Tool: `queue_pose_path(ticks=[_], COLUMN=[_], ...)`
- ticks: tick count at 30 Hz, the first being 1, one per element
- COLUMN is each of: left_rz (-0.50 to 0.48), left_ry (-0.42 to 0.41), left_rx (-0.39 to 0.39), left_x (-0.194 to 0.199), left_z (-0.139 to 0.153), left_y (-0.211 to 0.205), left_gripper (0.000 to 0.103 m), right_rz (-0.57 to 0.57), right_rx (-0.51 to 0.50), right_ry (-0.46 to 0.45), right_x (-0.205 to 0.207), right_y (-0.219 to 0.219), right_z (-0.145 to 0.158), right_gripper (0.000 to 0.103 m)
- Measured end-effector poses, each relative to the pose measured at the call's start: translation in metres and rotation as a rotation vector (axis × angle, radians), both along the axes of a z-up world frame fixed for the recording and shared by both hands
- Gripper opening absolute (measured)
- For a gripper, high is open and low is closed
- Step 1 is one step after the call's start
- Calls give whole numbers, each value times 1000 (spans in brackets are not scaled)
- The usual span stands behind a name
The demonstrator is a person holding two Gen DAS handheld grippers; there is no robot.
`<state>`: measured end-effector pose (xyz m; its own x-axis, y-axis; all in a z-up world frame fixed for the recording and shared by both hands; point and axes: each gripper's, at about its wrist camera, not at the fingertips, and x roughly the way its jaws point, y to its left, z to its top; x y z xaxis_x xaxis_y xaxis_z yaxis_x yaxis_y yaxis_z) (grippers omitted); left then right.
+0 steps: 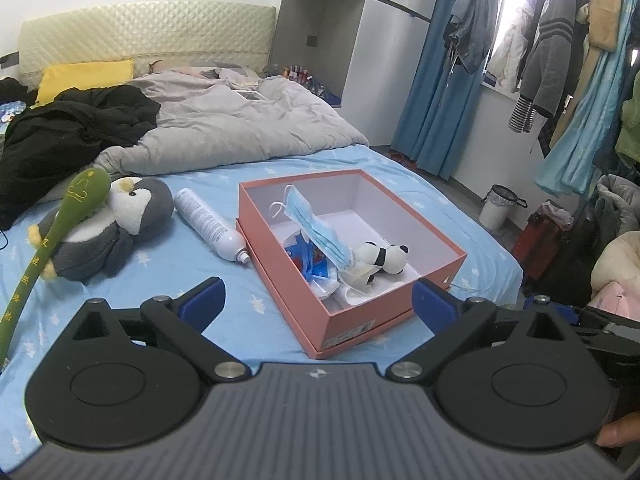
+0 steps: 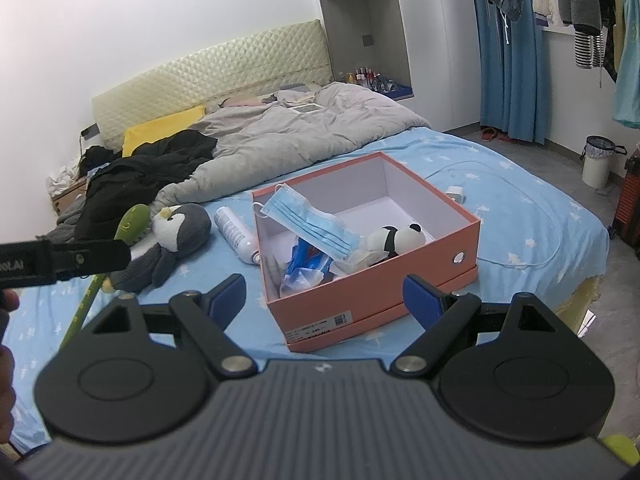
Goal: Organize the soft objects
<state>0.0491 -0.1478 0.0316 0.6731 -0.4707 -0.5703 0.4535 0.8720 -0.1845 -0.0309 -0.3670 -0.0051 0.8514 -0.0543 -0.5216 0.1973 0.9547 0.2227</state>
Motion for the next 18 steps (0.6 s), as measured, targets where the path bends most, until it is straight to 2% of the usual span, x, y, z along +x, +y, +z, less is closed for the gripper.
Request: queue_pose_path(ticks=[18], left_rz=[0], left_ry=[0], left_rx=[-5], left_x=[0], left_z=[0], left_y=[1], left_gripper=[101], right_rz=[-5], right_rx=[-15], right_ry=[-7], right_x=[-1], right_y=[3], right_z=[1], right_gripper=[87])
